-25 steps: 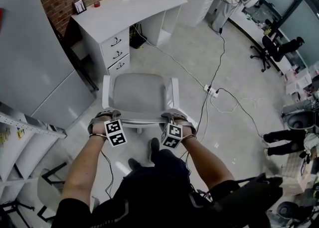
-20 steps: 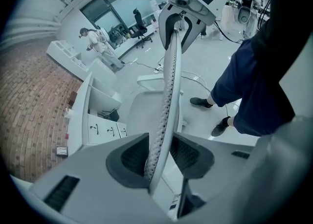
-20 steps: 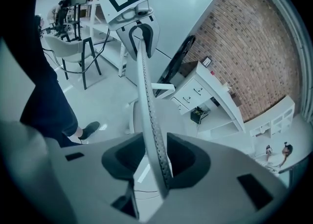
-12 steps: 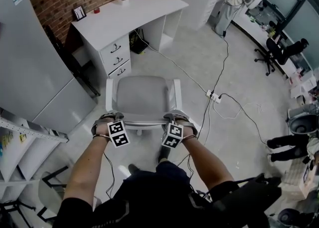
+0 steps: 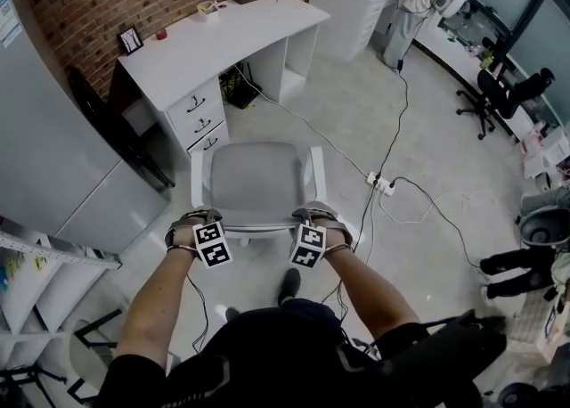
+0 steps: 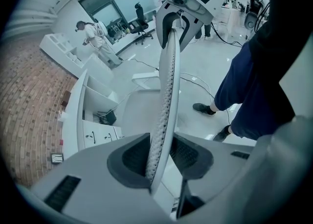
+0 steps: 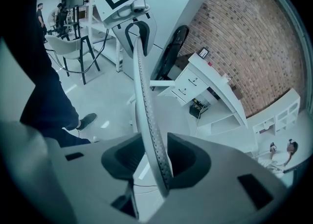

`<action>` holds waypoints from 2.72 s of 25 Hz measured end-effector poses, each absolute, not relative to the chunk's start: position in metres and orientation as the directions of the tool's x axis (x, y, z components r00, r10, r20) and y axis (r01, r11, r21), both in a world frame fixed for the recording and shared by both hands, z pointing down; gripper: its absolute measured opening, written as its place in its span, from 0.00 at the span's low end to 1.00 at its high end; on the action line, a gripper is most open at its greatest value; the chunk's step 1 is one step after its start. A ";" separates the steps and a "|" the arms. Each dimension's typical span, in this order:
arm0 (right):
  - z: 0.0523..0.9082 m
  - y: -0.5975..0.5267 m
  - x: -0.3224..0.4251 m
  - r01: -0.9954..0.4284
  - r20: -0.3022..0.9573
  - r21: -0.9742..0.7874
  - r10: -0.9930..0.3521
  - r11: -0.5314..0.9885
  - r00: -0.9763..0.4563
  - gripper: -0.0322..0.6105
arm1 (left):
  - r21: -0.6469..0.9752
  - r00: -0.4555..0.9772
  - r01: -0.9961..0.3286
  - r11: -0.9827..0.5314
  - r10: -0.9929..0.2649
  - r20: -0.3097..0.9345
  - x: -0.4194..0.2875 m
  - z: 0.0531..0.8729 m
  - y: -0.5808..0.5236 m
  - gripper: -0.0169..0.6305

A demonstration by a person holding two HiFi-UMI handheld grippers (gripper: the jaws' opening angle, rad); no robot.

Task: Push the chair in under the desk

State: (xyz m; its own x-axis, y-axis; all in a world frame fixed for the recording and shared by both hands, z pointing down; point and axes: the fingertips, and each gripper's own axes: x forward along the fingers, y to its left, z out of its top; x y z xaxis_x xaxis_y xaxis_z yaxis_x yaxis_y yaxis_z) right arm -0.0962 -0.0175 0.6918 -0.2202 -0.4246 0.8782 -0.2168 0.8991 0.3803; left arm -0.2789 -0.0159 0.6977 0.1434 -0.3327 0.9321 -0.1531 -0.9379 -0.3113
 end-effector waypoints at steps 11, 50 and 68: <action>0.693 -0.062 -0.049 -0.194 0.872 0.395 -0.433 0.898 -0.229 0.29 | -0.236 0.114 -0.186 -0.954 -0.260 0.959 -0.233 0.702 -0.053 0.21; 0.702 -0.235 0.067 -0.110 0.882 0.422 -0.435 0.900 -0.179 0.31 | -0.122 0.136 -0.259 -0.958 -0.161 0.978 -0.116 0.704 -0.190 0.19; 0.707 -0.344 0.092 -0.080 0.902 0.405 -0.413 0.911 -0.126 0.31 | -0.175 0.220 -0.232 -0.957 -0.226 0.949 -0.086 0.702 -0.282 0.17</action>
State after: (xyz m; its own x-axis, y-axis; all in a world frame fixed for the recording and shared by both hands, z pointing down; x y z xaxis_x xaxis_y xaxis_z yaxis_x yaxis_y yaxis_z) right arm 0.0917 -0.3444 0.7074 -0.1258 -0.4126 0.9022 -0.0798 0.9107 0.4054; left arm -0.0858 -0.2824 0.7015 0.2196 -0.2264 0.9489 -0.2324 -0.9568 -0.1745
